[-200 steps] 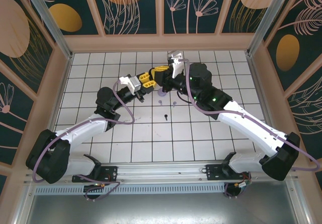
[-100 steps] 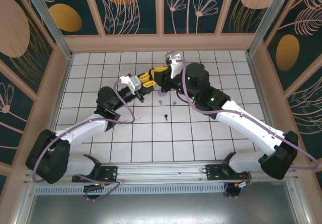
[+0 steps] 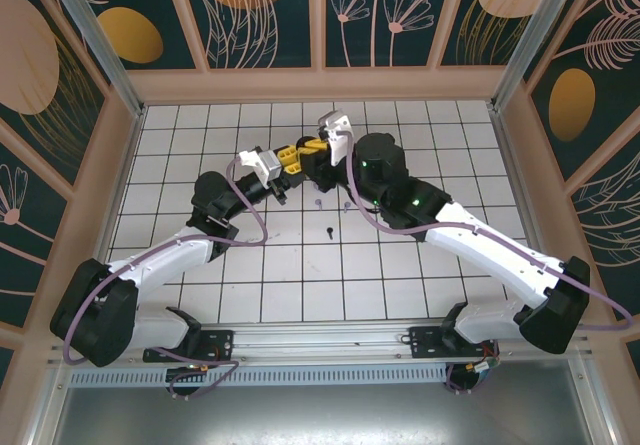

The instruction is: Insert wireless bluetooth earbuds into charging case

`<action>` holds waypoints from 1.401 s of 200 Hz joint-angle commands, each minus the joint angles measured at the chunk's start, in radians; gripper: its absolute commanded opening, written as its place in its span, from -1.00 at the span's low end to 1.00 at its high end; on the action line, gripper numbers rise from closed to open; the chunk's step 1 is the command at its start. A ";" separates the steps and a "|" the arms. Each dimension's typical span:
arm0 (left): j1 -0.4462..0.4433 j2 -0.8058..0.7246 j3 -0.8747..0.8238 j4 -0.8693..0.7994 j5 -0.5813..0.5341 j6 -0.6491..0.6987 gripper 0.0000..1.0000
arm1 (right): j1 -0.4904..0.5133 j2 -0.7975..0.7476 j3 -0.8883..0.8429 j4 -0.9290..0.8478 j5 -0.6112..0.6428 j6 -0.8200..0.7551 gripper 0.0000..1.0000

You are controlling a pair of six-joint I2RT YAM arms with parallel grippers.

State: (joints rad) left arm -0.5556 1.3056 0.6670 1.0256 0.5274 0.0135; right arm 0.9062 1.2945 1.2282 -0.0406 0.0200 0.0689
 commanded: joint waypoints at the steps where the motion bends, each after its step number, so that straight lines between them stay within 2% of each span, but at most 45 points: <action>1: -0.010 -0.024 0.044 0.073 0.000 -0.014 -1.00 | 0.023 0.025 0.036 -0.108 -0.010 0.030 -0.16; 20: -0.011 -0.020 0.026 0.088 -0.020 -0.014 -1.00 | 0.021 0.008 0.100 -0.133 0.020 0.077 0.12; 39: -0.010 -0.013 0.008 0.110 -0.045 -0.016 -1.00 | 0.010 -0.035 0.142 -0.147 0.036 0.125 0.23; 86: -0.010 -0.016 -0.019 0.135 -0.074 -0.024 -1.00 | -0.064 -0.177 0.112 -0.192 0.077 0.264 0.30; 140: -0.010 -0.056 -0.045 0.135 -0.075 -0.014 -1.00 | -0.176 -0.207 -0.125 -0.271 0.068 0.395 0.29; 172: -0.010 -0.095 -0.050 0.114 -0.075 -0.012 -1.00 | -0.195 -0.106 -0.243 -0.284 0.041 0.439 0.25; 200: -0.010 -0.121 -0.056 0.105 -0.075 -0.013 -1.00 | -0.184 0.047 -0.273 -0.298 -0.001 0.457 0.10; 257: -0.010 -0.144 -0.069 0.103 -0.079 -0.012 -1.00 | -0.105 0.343 -0.154 -0.399 0.034 0.488 -0.17; 280: -0.010 -0.149 -0.078 0.112 -0.081 -0.015 -1.00 | -0.082 0.436 -0.093 -0.445 0.064 0.506 -0.21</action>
State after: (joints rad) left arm -0.5575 1.1820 0.6041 1.1034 0.4591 0.0048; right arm 0.8028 1.6630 1.0561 -0.4095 0.0387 0.5396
